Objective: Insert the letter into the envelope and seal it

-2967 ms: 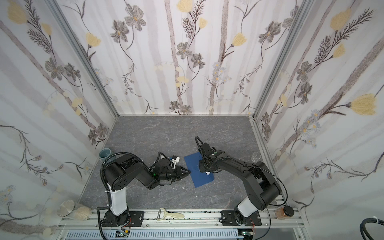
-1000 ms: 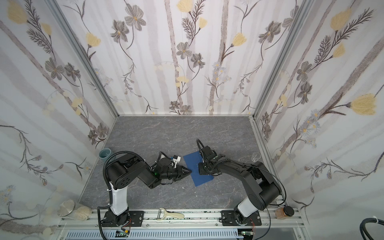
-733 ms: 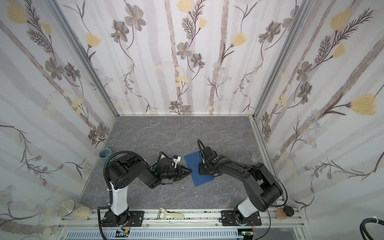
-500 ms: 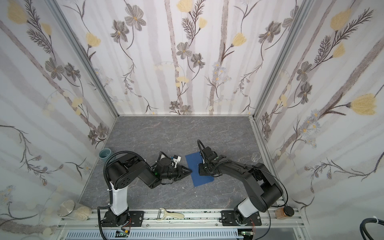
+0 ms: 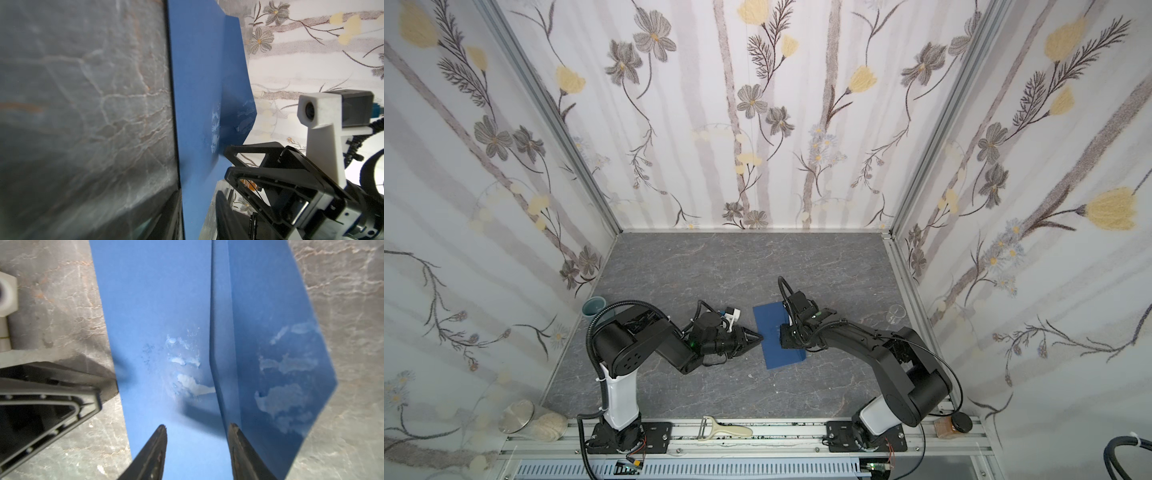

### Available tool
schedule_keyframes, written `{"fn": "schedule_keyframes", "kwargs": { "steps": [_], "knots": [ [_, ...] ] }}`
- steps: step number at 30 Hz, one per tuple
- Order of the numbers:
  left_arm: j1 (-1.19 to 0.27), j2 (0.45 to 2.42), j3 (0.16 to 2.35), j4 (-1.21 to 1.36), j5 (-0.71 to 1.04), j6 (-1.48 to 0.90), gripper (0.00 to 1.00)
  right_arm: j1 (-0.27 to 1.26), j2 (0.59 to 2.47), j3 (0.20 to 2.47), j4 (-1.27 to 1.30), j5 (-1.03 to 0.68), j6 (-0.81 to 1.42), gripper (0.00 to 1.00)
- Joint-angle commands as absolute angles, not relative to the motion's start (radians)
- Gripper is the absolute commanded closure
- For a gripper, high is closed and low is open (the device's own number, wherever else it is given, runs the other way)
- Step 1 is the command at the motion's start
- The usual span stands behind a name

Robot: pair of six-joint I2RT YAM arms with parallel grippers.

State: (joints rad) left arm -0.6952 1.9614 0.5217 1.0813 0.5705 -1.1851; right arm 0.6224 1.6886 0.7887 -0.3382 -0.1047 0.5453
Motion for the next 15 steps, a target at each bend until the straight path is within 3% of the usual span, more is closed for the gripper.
{"fn": "schedule_keyframes", "kwargs": {
  "steps": [1,15],
  "knots": [
    [-0.693,1.951,0.531,1.075,0.566,-1.176,0.69,0.624,1.705,0.796,-0.270,-0.095,0.564,0.50],
    [-0.675,1.850,0.563,0.874,0.498,-1.058,0.70,0.677,1.726,0.765,-0.181,-0.144,0.662,0.50]
  ]
}}
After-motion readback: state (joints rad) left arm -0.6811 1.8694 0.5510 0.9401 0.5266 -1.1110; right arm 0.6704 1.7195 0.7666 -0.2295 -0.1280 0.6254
